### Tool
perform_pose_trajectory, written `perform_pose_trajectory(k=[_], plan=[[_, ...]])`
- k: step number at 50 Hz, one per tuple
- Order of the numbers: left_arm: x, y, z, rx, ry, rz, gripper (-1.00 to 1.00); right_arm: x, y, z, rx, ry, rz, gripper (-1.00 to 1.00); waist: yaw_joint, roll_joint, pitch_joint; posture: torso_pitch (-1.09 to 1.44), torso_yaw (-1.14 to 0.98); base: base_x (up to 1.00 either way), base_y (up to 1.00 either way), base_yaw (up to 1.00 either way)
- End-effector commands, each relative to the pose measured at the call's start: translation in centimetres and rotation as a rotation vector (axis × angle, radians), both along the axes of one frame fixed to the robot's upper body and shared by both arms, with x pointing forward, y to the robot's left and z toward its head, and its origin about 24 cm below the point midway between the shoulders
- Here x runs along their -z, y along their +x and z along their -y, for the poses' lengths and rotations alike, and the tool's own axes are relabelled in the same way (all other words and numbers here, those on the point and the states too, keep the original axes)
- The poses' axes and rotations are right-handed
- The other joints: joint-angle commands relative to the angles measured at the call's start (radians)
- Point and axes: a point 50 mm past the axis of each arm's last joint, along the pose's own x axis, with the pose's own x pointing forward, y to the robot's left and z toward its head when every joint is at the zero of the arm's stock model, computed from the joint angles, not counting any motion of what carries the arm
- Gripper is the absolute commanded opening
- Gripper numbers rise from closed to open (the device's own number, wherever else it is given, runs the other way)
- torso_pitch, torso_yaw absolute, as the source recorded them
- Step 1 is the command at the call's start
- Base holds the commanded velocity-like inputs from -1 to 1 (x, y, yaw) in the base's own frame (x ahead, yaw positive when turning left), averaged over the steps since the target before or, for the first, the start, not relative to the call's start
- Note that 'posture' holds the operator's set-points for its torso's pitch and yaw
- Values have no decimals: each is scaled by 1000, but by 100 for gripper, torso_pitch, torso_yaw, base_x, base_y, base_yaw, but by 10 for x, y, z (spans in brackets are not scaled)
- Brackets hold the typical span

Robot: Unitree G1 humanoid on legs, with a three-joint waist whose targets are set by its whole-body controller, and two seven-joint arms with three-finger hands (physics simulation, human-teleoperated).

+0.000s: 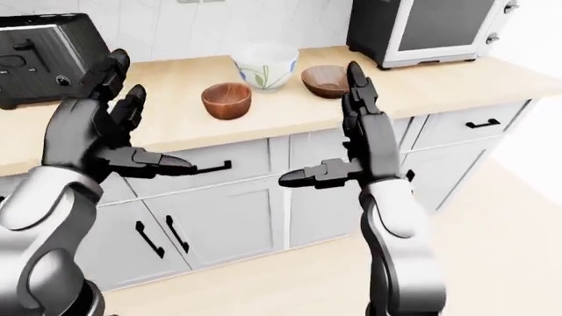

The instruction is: Stack the bowls from largest to smallest.

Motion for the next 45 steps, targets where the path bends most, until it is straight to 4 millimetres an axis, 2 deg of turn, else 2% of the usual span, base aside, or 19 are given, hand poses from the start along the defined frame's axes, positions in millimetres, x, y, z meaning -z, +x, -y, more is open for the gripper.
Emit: perform_pose_trajectory(k=[1,3,4,6,8,13,15,18,23,26,28,29,31,32,33,34,37,40,45], plan=[[-9,-1,0,-4,5,51,100,-10,-4,-4,-22,-5,57,100,-2,7,-3,0,0,31,0,0],[-12,-3,-1,-5,7,55,100,-12,-5,-4,-25,-4,63,100,-1,73,-31,0,0,31,0,0],[-13,-4,-1,-5,9,57,100,-14,-6,-3,-25,-4,65,100,7,53,-27,0,0,30,0,0],[-16,-4,-1,-4,10,60,100,-16,-8,-3,-24,-3,71,100,7,53,-13,0,0,31,0,0],[-17,-5,1,0,13,63,100,-19,-9,-1,-23,-3,79,100,13,41,-23,0,0,30,0,0],[-18,-7,3,7,17,64,100,-21,-11,4,-21,4,83,100,15,6,-11,0,0,8,0,0],[-18,-6,4,9,16,64,100,-20,-10,4,-28,12,77,100,18,-11,-30,0,0,0,-21,0],[-21,-7,4,12,14,67,100,-20,-11,4,-25,13,75,100,13,15,-43,0,0,3,-48,0],[-20,-7,3,13,7,68,100,-18,-11,2,-37,18,70,100,30,5,-22,0,0,35,-56,0],[-21,-7,3,19,-3,68,100,-17,-10,3,-36,19,68,100,40,-24,-32,0,0,39,-58,0],[-23,-9,3,21,-4,71,100,-18,-12,2,-36,17,69,100,40,-71,-47,0,0,40,-58,0],[-24,-9,3,21,-4,72,100,-19,-12,2,-36,17,70,100,38,-75,-52,0,0,42,-58,0],[-24,-9,3,20,-4,73,100,-19,-13,2,-37,17,71,100,32,-95,-4,0,0,41,-58,0],[-25,-9,3,20,-3,75,100,-20,-13,2,-40,21,77,100,23,-82,-9,0,0,41,-29,0],[-25,-9,3,20,-3,75,100,-21,-14,2,-42,28,81,100,29,-84,-17,0,0,38,0,0],[-26,-9,2,19,-3,76,100,-23,-15,2,-49,40,89,100,38,-101,-7,0,0,20,0,0],[-29,-11,2,20,-4,82,100,-25,-17,-1,-69,46,96,100,53,-101,-16,0,0,1,0,48],[-29,-11,1,18,-5,84,100,-25,-17,-3,-77,48,97,100,42,-75,2,0,0,0,0,100],[-26,-10,-2,15,-9,81,100,-25,-15,-4,-84,48,94,100,48,-48,0,0,0,0,0,100]])
